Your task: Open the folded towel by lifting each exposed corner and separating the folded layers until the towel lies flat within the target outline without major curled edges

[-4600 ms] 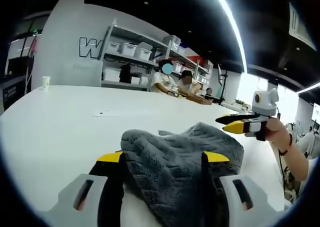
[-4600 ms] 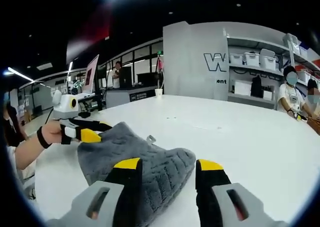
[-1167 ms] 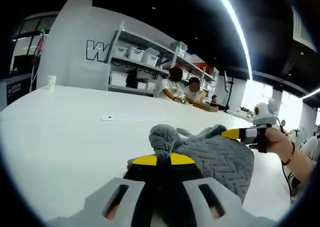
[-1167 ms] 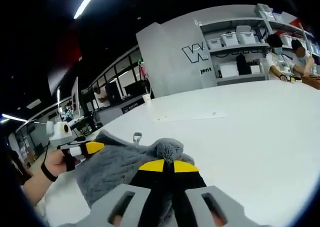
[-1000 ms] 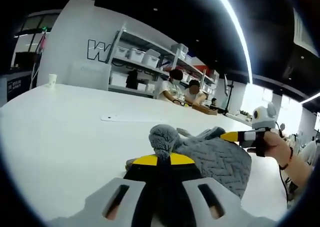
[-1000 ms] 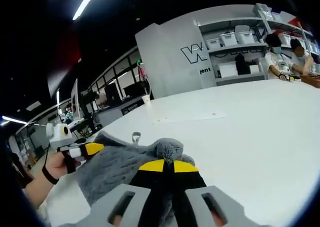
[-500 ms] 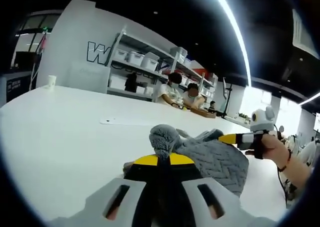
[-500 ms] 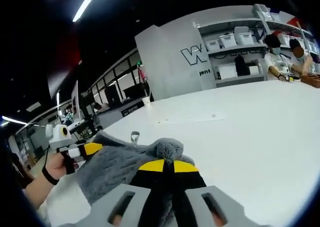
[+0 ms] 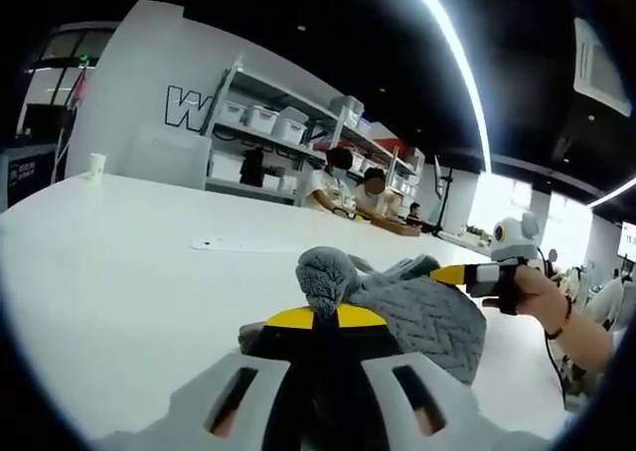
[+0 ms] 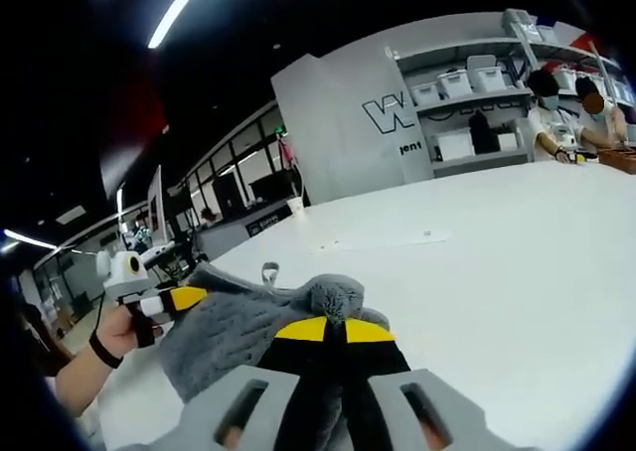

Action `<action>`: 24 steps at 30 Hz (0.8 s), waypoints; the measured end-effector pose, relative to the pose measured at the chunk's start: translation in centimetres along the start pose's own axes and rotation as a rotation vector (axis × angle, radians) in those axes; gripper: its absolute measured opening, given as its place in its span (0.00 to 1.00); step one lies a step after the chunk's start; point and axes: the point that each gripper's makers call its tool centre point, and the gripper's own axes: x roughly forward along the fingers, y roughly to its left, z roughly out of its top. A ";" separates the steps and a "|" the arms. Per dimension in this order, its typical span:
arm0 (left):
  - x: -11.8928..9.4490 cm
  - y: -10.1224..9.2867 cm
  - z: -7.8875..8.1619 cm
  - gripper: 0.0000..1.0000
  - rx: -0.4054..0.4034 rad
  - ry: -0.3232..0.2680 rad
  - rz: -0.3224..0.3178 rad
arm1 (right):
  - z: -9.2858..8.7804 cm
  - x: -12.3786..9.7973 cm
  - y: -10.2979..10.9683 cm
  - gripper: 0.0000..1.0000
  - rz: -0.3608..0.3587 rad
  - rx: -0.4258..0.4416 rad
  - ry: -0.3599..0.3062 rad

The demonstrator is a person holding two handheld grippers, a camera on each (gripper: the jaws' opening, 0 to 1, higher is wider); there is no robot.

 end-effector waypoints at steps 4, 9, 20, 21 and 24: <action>-0.2 -0.1 -0.1 0.02 0.000 -0.004 -0.018 | 0.2 -0.4 0.3 0.00 0.013 -0.004 -0.012; -0.4 -0.3 0.0 0.02 0.012 -0.009 -0.020 | 0.3 -0.6 0.6 0.00 0.016 -0.011 -0.019; -1.6 -1.1 0.5 0.02 0.012 -0.018 -0.070 | 0.4 -1.6 1.3 0.00 0.044 -0.011 -0.038; -1.7 -1.2 0.5 0.02 0.013 -0.018 -0.072 | 0.4 -1.6 1.4 0.00 0.047 -0.012 -0.039; -1.9 -1.4 0.5 0.02 0.009 -0.024 -0.084 | 0.4 -1.9 1.6 0.00 0.052 -0.017 -0.046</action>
